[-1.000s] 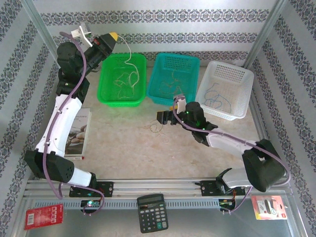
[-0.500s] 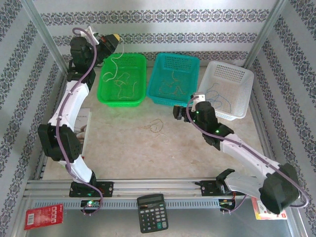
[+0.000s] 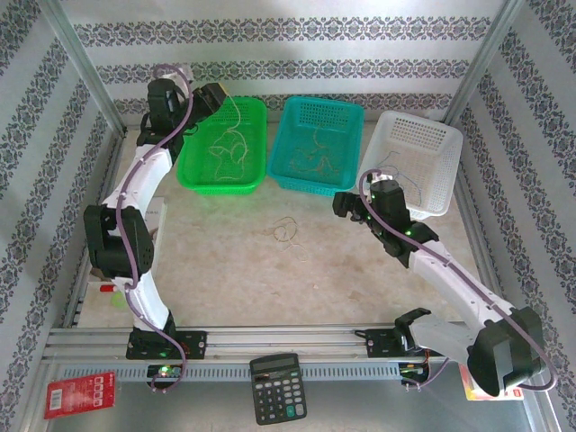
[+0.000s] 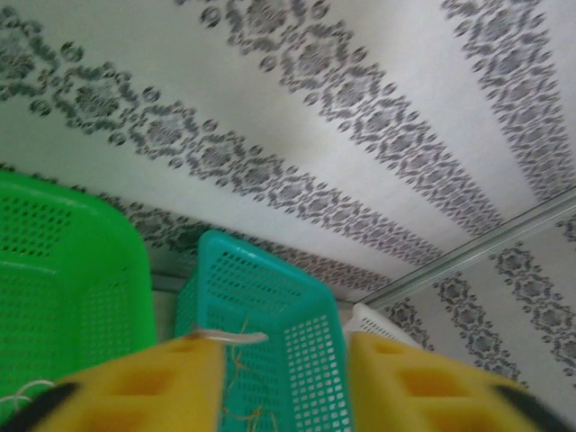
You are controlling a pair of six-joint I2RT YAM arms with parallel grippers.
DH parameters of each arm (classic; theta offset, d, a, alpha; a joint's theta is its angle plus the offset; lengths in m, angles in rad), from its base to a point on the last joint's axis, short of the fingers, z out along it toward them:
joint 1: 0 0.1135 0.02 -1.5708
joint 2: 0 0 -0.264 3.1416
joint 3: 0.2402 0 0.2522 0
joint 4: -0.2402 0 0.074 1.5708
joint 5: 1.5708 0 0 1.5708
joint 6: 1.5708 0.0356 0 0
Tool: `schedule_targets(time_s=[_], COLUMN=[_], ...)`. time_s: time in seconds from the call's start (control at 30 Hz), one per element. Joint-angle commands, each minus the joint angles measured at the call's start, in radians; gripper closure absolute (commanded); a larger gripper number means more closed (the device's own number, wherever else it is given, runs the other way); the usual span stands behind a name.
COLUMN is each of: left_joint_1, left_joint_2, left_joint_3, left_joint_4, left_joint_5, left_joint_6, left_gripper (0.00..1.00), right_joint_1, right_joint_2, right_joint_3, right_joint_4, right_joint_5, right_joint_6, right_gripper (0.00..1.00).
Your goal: Untangle the cables
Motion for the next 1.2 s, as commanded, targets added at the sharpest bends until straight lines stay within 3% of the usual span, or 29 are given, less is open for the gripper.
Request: schedule_targets(time_s=[0.0, 0.1, 0.43, 0.57, 0.73, 0.93, 1.17], left_joint_1=[0.011, 0.010, 0.008, 0.005, -0.015, -0.051, -0.165], left_joint_2=[-0.006, -0.022, -0.121, -0.198, -0.316, -0.497, -0.705], left_joint_3=[-0.018, -0.024, -0.062, -0.132, -0.280, -0.556, -0.816], left_joint_4=[-0.064, -0.089, -0.141, -0.150, -0.181, -0.155, -0.170], left_joint_5=[-0.024, -0.017, 0.032, 0.055, 0.067, 0.053, -0.102], left_joint_6=[0.078, 0.093, 0.085, 0.077, 0.079, 0.059, 0.058], left_gripper=[0.28, 0.00, 0.00, 0.00, 0.00, 0.00, 0.00], right_joint_1=[-0.019, -0.060, 0.006, 0.042, 0.072, 0.125, 0.176], right_joint_2=[0.001, -0.025, -0.005, 0.014, 0.080, 0.141, 0.206], right_joint_3=[0.027, -0.012, 0.026, 0.023, 0.029, 0.028, 0.030], right_joint_4=[-0.071, -0.010, -0.045, -0.035, -0.013, 0.001, 0.012], right_joint_5=[0.074, -0.045, -0.104, -0.179, -0.295, -0.303, -0.286], right_joint_6=[0.064, 0.037, -0.044, -0.040, -0.010, 0.004, 0.016], right_gripper=[0.02, 0.02, 0.02, 0.09, 0.23, 0.27, 0.25])
